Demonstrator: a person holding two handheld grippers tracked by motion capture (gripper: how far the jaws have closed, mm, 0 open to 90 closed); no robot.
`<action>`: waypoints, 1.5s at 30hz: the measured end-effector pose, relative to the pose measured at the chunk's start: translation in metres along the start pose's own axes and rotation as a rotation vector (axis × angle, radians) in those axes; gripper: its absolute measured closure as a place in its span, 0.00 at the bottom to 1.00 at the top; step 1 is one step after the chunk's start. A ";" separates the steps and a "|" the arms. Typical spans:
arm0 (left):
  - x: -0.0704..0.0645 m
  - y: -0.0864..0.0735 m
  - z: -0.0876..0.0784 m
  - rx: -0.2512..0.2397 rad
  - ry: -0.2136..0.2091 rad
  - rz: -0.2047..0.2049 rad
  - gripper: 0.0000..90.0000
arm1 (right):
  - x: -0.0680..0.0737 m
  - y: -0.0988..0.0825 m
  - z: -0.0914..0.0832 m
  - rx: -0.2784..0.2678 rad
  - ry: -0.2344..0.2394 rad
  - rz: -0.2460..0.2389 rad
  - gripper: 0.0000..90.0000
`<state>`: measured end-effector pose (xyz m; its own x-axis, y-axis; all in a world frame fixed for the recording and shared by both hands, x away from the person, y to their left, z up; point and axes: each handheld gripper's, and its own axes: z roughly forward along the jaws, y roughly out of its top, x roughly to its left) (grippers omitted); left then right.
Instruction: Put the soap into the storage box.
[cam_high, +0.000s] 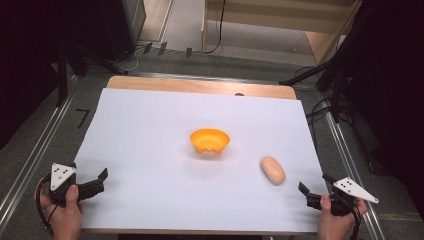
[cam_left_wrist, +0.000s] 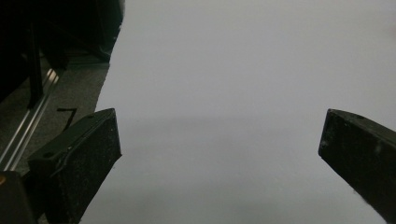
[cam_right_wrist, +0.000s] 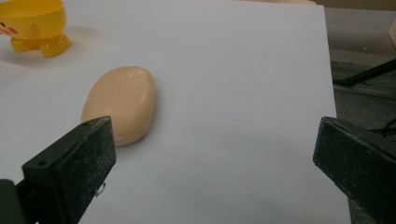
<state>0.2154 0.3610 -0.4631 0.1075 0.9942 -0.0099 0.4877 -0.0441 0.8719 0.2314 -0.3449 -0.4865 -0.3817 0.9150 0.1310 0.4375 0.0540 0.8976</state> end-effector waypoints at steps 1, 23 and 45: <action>0.000 0.000 0.000 0.001 0.002 0.001 0.00 | 0.000 0.001 0.001 0.029 -0.002 0.000 0.00; -0.003 0.000 0.001 0.010 0.025 0.023 0.00 | 0.022 0.038 0.022 0.421 -0.067 -0.109 0.00; -0.001 0.001 0.002 0.023 -0.017 0.017 0.00 | 0.053 0.069 0.063 0.664 -0.031 -0.190 0.01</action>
<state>0.2174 0.3599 -0.4635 0.1304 0.9915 -0.0037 0.5057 -0.0633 0.8604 0.2920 -0.2673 -0.4443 -0.4819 0.8759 -0.0234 0.7752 0.4387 0.4545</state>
